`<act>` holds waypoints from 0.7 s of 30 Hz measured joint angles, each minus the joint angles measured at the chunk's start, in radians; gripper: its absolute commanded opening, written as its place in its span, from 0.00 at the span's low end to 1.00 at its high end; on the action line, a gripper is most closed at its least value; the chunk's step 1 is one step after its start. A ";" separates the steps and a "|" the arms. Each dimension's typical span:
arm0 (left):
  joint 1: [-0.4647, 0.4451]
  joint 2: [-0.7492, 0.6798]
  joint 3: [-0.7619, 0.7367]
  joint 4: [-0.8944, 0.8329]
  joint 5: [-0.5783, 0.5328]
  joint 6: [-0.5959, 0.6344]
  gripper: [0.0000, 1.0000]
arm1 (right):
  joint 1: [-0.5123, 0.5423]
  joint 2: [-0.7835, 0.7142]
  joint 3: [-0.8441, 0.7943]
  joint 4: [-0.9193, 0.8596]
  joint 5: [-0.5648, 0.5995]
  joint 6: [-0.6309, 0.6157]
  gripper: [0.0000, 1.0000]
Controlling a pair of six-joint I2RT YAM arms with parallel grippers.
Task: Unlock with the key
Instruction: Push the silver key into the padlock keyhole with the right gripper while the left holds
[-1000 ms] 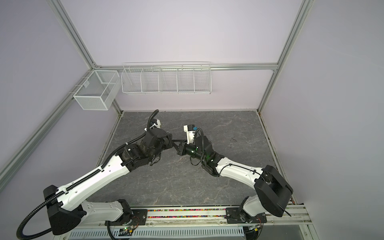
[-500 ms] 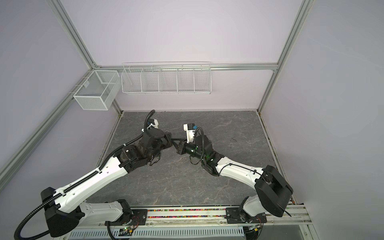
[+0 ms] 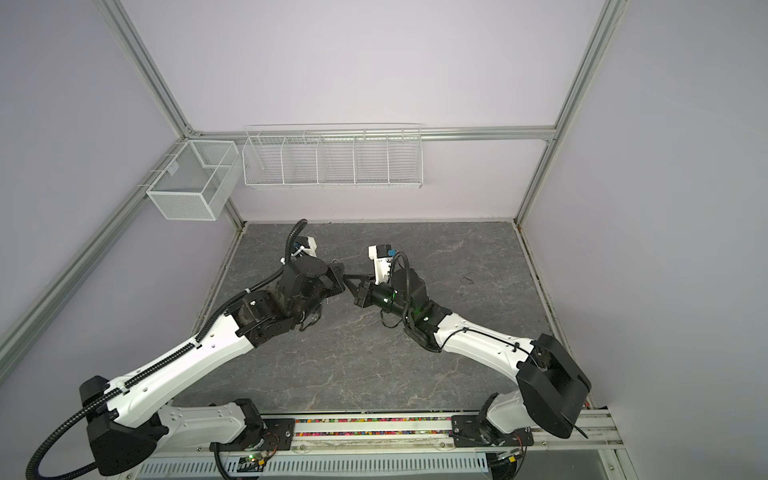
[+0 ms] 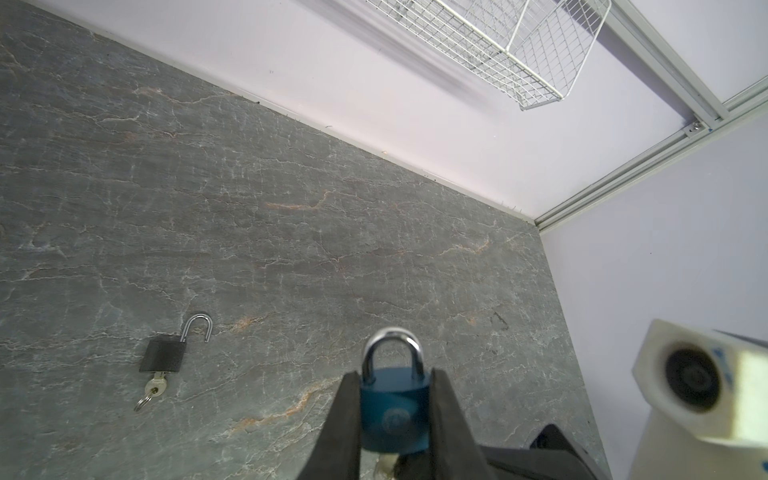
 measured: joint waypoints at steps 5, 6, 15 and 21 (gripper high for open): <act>-0.013 -0.001 0.000 0.003 0.011 -0.001 0.00 | 0.000 -0.038 -0.003 -0.063 0.003 -0.003 0.07; -0.016 -0.003 -0.001 0.005 0.018 -0.001 0.00 | 0.000 -0.051 -0.012 -0.069 0.005 -0.002 0.09; -0.035 -0.008 -0.003 0.003 0.069 -0.001 0.00 | 0.006 -0.090 -0.032 -0.125 0.006 0.001 0.24; -0.035 -0.008 -0.004 0.005 0.072 -0.001 0.00 | 0.006 -0.090 -0.032 -0.128 0.006 0.003 0.18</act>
